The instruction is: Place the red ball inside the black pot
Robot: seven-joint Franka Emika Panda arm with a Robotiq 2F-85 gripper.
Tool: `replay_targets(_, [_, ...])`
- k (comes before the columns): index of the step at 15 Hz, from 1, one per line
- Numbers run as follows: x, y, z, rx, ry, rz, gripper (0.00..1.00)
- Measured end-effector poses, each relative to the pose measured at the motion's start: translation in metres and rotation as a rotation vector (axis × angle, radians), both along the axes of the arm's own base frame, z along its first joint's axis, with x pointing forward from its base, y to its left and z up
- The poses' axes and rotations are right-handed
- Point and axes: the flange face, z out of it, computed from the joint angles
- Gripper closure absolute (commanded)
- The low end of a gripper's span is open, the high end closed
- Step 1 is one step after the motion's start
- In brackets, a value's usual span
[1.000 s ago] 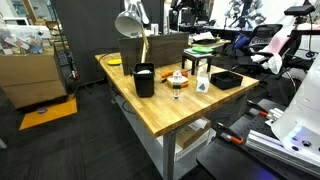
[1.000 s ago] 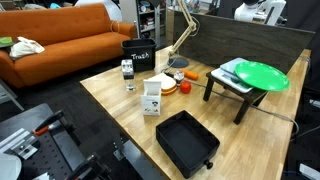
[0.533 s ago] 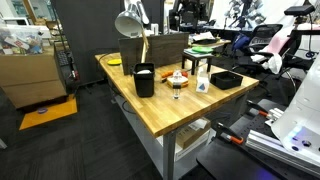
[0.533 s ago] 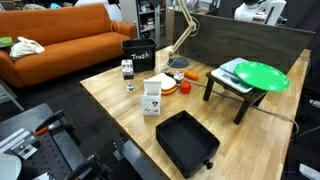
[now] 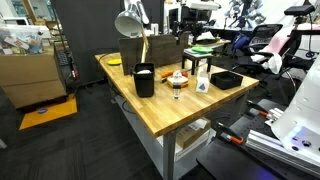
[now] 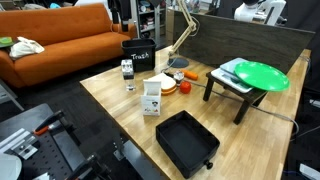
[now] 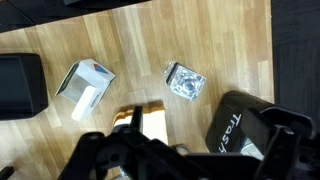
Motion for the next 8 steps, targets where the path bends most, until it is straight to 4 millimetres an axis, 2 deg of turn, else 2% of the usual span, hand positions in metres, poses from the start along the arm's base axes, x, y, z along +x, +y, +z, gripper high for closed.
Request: replay_targets(8, [-0.002, 0.0013, 0.0065, 0.0, -0.011, 0.003, 0.0])
